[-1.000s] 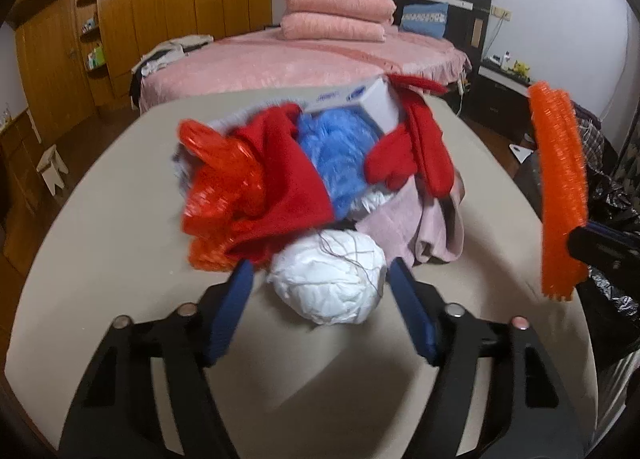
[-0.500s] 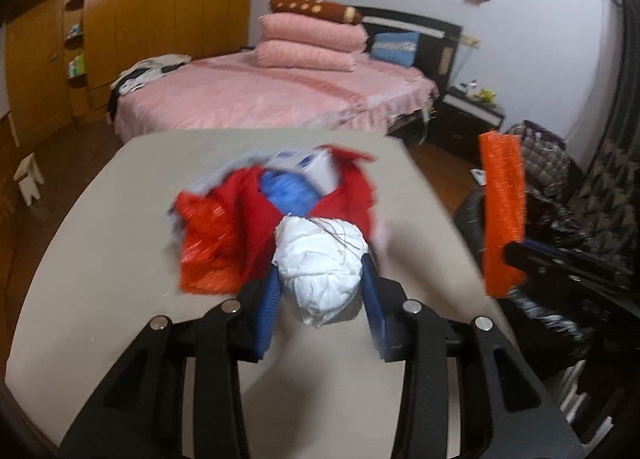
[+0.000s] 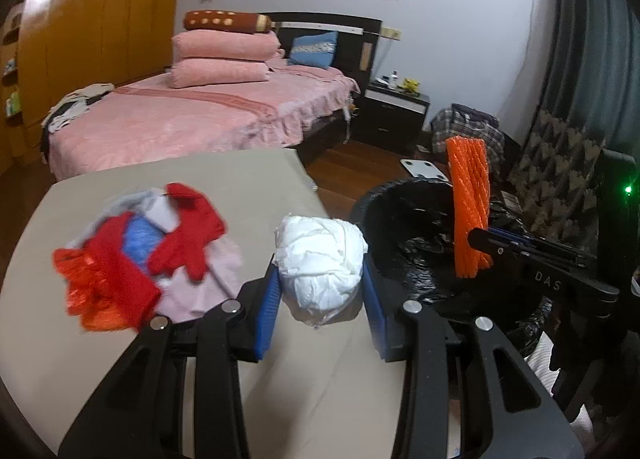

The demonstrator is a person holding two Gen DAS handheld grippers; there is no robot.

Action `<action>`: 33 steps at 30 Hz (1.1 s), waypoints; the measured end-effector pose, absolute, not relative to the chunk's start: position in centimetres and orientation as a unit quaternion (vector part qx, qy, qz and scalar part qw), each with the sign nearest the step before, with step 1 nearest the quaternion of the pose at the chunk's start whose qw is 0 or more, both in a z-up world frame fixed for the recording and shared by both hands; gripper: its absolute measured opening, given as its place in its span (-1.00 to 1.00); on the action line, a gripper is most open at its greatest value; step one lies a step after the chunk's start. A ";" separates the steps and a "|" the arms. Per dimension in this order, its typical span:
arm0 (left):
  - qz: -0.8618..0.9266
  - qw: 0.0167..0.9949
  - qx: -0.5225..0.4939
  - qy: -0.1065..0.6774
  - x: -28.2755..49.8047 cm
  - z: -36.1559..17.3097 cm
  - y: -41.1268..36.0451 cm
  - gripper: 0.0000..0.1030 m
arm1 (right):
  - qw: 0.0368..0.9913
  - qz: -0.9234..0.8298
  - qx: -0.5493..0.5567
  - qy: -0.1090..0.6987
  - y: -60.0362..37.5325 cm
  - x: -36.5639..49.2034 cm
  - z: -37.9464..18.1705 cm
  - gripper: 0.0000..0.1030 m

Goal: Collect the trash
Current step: 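Carry both items over the bin and open both grippers to drop them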

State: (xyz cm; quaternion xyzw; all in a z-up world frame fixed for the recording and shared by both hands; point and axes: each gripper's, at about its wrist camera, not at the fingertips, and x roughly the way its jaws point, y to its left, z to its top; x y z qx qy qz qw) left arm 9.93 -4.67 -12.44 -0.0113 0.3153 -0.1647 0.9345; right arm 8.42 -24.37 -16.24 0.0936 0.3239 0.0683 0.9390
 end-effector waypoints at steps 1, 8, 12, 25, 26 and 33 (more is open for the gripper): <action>-0.171 0.934 -0.007 0.315 10.5 -12.4 -5.3 -0.28 | 0.939 0.061 0.095 0.326 -24.8 8.4 -16.3 -0.60; -0.230 0.923 -0.003 0.308 13.4 -12.1 -11.2 -0.27 | 0.937 0.015 0.102 0.333 -28.3 8.7 -16.9 -0.56; -0.273 0.908 -0.011 0.317 15.0 -12.6 -14.5 0.09 | 0.936 -0.012 0.102 0.337 -29.8 8.4 -17.4 -0.46; -0.182 0.935 -0.013 0.303 13.7 -12.5 -6.9 0.68 | 0.947 -0.005 0.095 0.306 -27.7 8.6 -16.0 0.89; -0.167 0.939 -0.010 0.299 13.5 -12.3 -5.9 0.68 | 0.948 0.004 0.094 0.305 -27.1 8.9 -15.9 0.89; -0.041 0.959 0.012 0.280 12.0 -11.8 2.5 0.68 | 0.951 0.084 0.062 0.290 -19.1 11.2 -15.0 0.89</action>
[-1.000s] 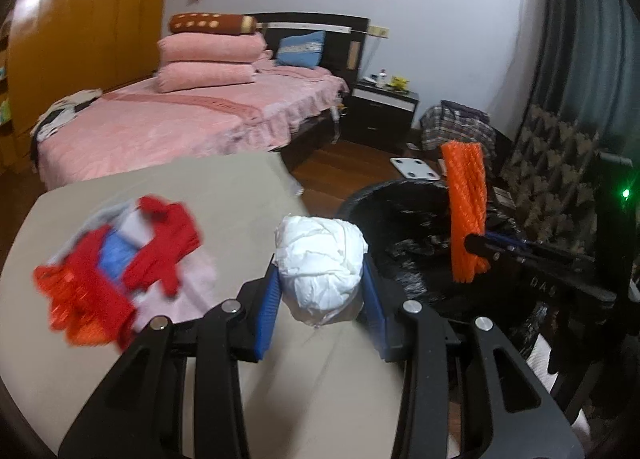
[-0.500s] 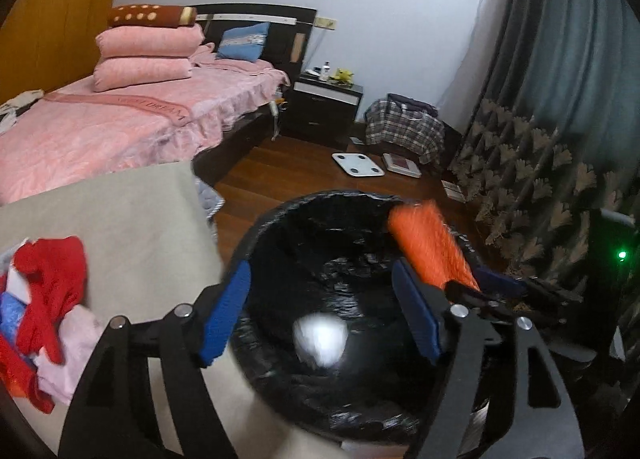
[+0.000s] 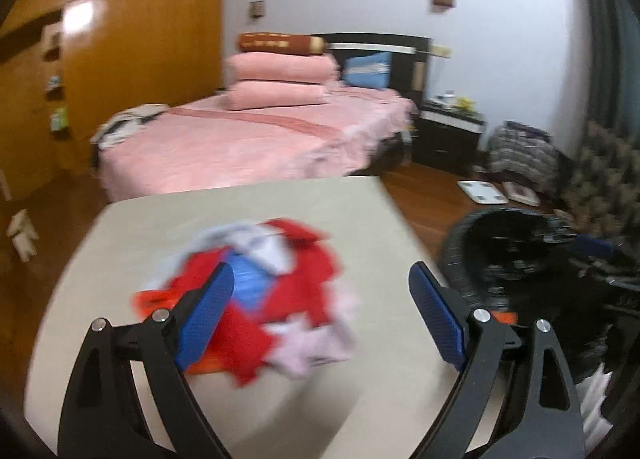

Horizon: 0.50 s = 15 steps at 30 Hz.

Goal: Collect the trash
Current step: 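Carry both items over the bin and open both grippers to drop them, then grasp the red glove with the right gripper while the left gripper approaches the white box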

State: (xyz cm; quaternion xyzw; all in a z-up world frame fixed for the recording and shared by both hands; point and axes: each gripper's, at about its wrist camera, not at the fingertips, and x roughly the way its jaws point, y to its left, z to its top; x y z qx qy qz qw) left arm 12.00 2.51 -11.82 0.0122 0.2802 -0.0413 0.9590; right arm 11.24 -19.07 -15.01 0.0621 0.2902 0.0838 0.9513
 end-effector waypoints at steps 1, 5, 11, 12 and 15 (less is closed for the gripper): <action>-0.029 0.959 0.014 0.282 12.1 -11.9 3.6 0.68 | 0.951 0.091 0.059 0.289 -18.3 11.5 -15.0 0.88; 0.012 0.958 0.003 0.287 12.2 -11.9 7.4 0.68 | 0.948 0.125 0.053 0.289 -14.4 13.2 -15.2 0.88; 0.056 0.957 -0.018 0.284 13.2 -11.3 11.5 0.65 | 0.942 0.175 0.035 0.284 -8.7 15.9 -15.1 0.73; 0.062 0.957 -0.020 0.284 13.5 -11.2 12.1 0.63 | 0.941 0.182 0.033 0.284 -8.1 16.1 -15.1 0.70; 0.073 0.955 -0.029 0.285 14.2 -11.0 13.7 0.58 | 0.936 0.201 0.023 0.288 -6.0 17.2 -15.3 0.58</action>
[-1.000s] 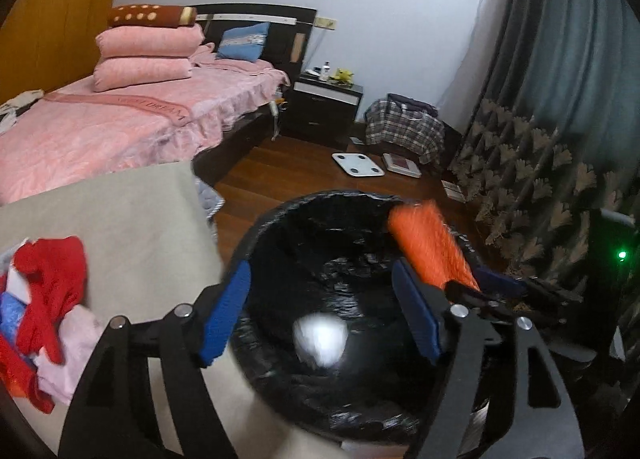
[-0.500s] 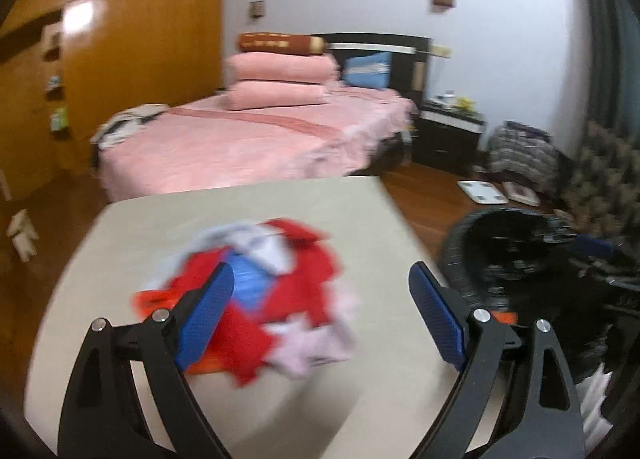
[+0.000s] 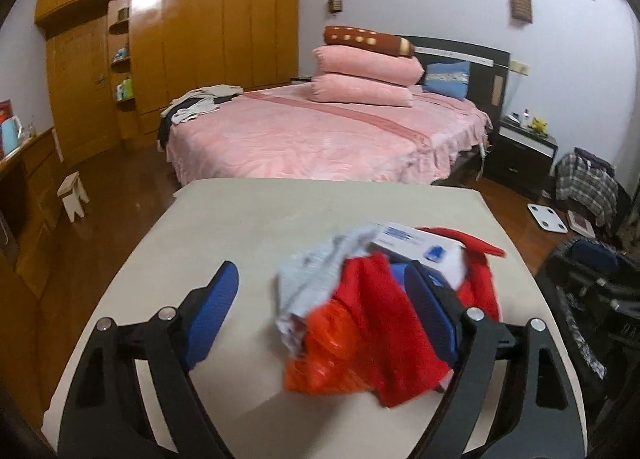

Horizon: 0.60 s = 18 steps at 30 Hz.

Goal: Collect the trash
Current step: 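Grasp the red glove with the right gripper while the left gripper approaches the white box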

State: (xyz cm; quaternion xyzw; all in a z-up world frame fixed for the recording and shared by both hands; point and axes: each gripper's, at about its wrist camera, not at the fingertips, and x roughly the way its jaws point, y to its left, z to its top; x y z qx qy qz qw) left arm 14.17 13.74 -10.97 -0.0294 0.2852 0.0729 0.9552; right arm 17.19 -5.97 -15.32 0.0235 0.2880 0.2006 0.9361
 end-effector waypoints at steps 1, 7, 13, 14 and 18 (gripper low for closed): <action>0.074 0.955 -0.031 0.286 14.3 -11.0 13.9 0.57 | 0.935 0.202 0.020 0.291 -5.4 17.6 -15.5 0.52; 0.075 0.952 -0.034 0.296 15.3 -11.6 14.6 0.52 | 0.921 0.217 0.012 0.323 -3.3 19.4 -17.4 0.29; 0.075 0.949 -0.037 0.305 15.9 -12.8 14.6 0.45 | 0.910 0.230 0.012 0.345 -2.2 21.2 -18.9 0.24; 0.075 0.948 -0.037 0.307 16.1 -13.0 14.7 0.43 | 0.907 0.233 0.012 0.351 -2.1 21.5 -19.1 0.22; 0.068 0.944 -0.041 0.322 17.1 -13.9 14.9 0.25 | 0.895 0.252 0.013 0.368 -1.8 22.0 -19.7 0.02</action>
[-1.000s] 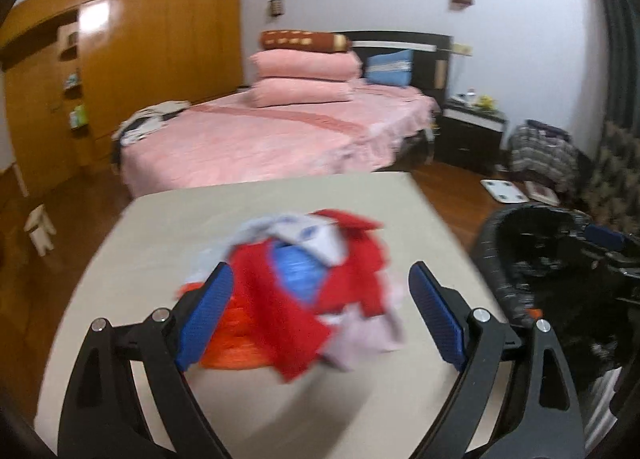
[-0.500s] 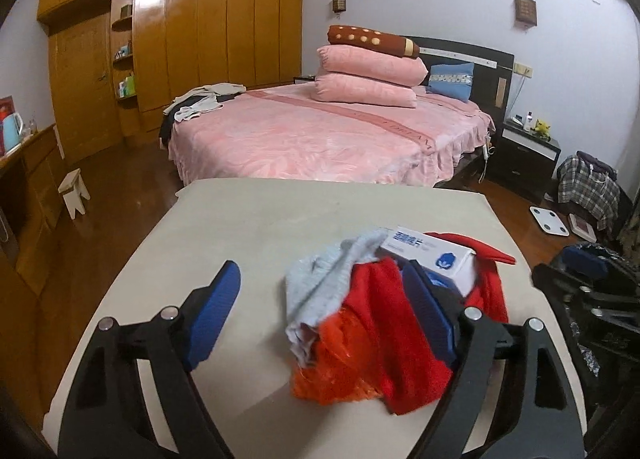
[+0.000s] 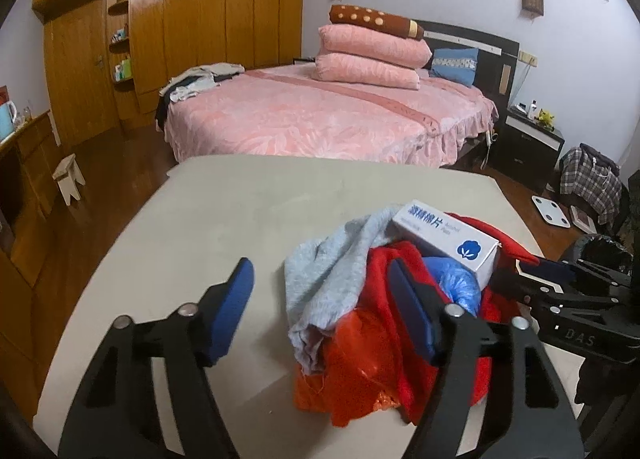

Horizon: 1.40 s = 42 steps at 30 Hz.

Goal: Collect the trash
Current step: 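Grasp the red glove with the right gripper while the left gripper approaches the white box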

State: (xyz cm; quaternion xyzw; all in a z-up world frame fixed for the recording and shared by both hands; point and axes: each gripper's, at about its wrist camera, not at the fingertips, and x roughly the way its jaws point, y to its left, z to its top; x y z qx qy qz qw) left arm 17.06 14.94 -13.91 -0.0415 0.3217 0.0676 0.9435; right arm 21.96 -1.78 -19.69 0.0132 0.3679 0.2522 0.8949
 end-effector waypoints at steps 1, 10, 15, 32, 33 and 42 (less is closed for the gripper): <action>0.066 0.943 -0.042 0.324 17.3 -14.1 15.0 0.25 | 0.895 0.254 0.013 0.367 -1.9 21.9 -19.7 0.01; 0.059 0.940 -0.054 0.332 19.0 -14.9 14.4 0.15 | 0.895 0.245 0.021 0.372 -2.9 22.6 -19.6 0.01; 0.053 0.941 -0.053 0.330 19.1 -14.8 13.6 0.16 | 0.878 0.265 0.031 0.397 -2.2 23.8 -20.8 0.00; 0.000 0.945 -0.047 0.323 20.3 -13.4 9.6 0.16 | 0.902 0.246 0.054 0.350 -6.9 23.2 -17.0 -0.64; -0.005 0.944 -0.047 0.325 20.6 -13.5 9.0 0.16 | 0.904 0.240 0.053 0.349 -7.4 23.3 -16.9 -0.64; -0.023 0.930 -0.034 0.366 23.8 -16.1 6.1 0.14 | 0.910 0.224 0.054 0.346 -9.7 23.7 -17.1 -0.64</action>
